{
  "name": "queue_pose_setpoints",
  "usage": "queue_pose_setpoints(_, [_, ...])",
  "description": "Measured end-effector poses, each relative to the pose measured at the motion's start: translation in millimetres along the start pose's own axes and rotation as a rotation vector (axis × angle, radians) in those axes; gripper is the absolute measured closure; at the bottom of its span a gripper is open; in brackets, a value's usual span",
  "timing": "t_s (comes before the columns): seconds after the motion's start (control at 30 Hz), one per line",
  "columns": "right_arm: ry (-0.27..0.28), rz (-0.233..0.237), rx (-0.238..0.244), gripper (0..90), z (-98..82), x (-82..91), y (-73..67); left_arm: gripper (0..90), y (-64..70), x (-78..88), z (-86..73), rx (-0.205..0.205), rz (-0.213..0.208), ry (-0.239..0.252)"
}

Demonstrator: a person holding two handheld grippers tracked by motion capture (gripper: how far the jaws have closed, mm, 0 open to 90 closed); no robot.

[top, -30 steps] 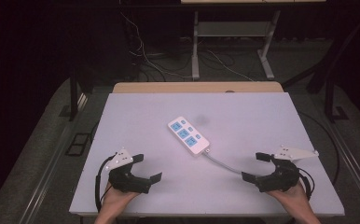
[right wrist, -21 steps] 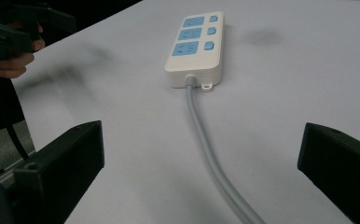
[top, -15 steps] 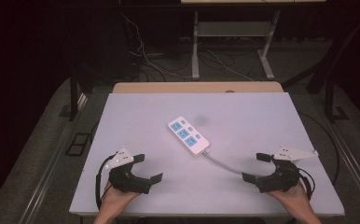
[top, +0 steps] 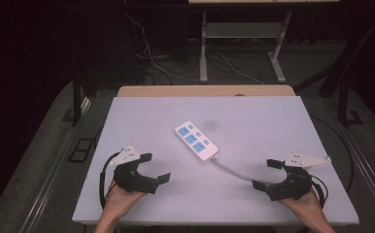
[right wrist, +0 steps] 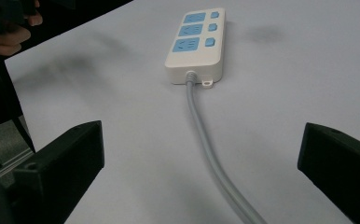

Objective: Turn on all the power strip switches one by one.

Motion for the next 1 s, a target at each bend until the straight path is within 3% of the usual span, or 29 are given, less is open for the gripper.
queue_pose_setpoints(1.0, [-0.003, -0.015, 0.01, 0.4, -1.3, 1.4, 1.3, 0.0, 5.4, -29.6, 56.6, -0.067, 0.016, -0.141])
Point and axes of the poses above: each handheld gripper's, and its own axes: x roughly backward along the jaws, z roughly out of its top, y roughly to its right, the point moved 6 cm from there along -x, roughly forward along the jaws, and after that the axes turned 15 degrees about x, right-handed, at the moved point
